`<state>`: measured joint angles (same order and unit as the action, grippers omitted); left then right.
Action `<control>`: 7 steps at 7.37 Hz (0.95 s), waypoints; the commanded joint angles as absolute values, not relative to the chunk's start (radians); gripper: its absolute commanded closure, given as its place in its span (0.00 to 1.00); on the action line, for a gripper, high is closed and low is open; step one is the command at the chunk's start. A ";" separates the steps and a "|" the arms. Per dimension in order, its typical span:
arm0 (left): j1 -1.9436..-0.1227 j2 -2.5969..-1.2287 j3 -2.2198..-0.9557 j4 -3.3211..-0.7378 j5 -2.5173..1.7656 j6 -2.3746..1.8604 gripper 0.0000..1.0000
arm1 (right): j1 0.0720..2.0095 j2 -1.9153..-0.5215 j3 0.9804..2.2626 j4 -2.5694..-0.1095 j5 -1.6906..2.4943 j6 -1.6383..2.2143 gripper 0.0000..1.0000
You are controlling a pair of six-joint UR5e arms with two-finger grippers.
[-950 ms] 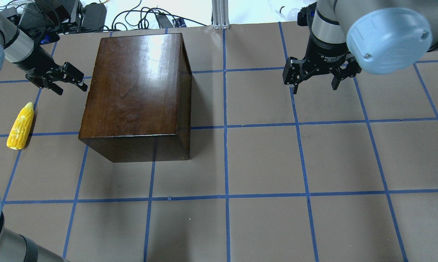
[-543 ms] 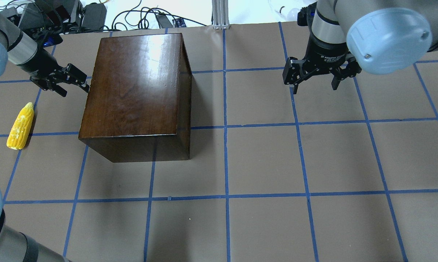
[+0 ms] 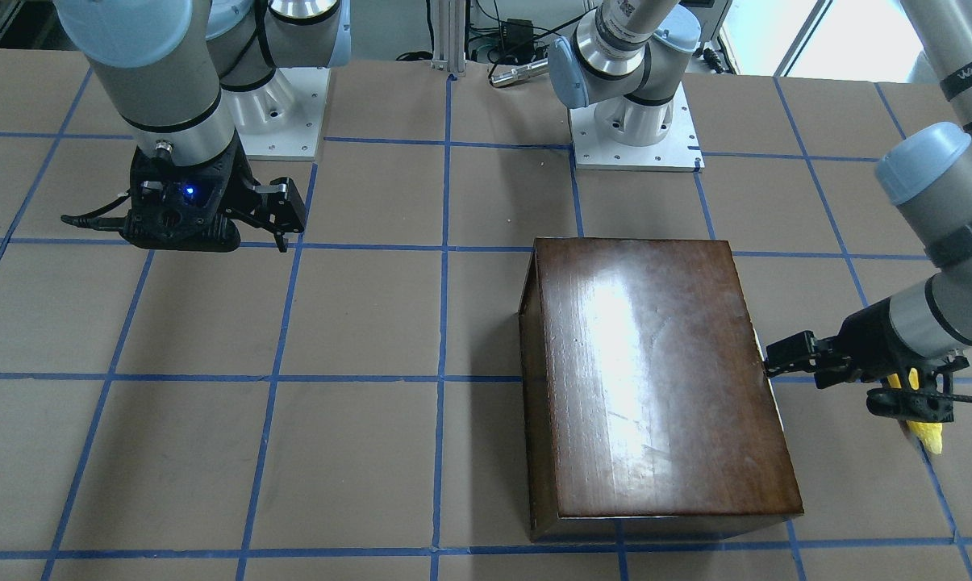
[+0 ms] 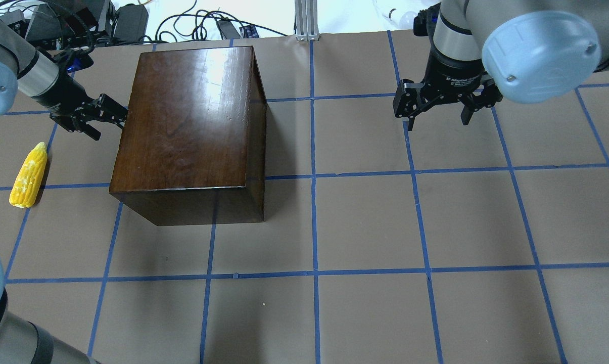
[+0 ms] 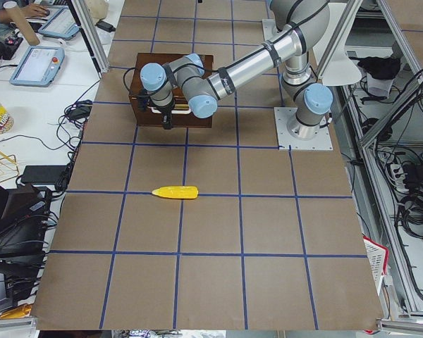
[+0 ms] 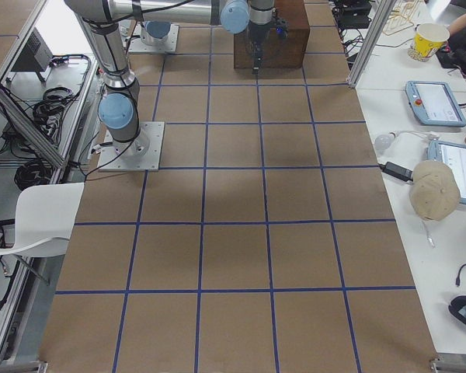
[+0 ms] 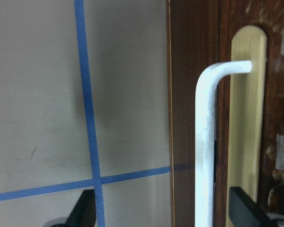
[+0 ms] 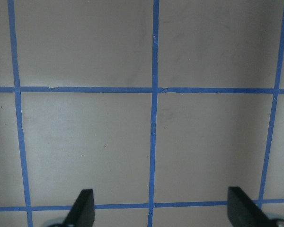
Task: Open drawer and put corn inside
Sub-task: 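Position the left gripper at the white handle and close on it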
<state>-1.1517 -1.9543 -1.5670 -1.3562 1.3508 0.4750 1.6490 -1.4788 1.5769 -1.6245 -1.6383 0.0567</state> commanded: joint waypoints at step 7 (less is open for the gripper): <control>-1.140 -1.968 -1.572 -1.344 1.345 0.482 0.00 | 1.649 -1.479 1.578 -1.624 -1.638 0.057 0.00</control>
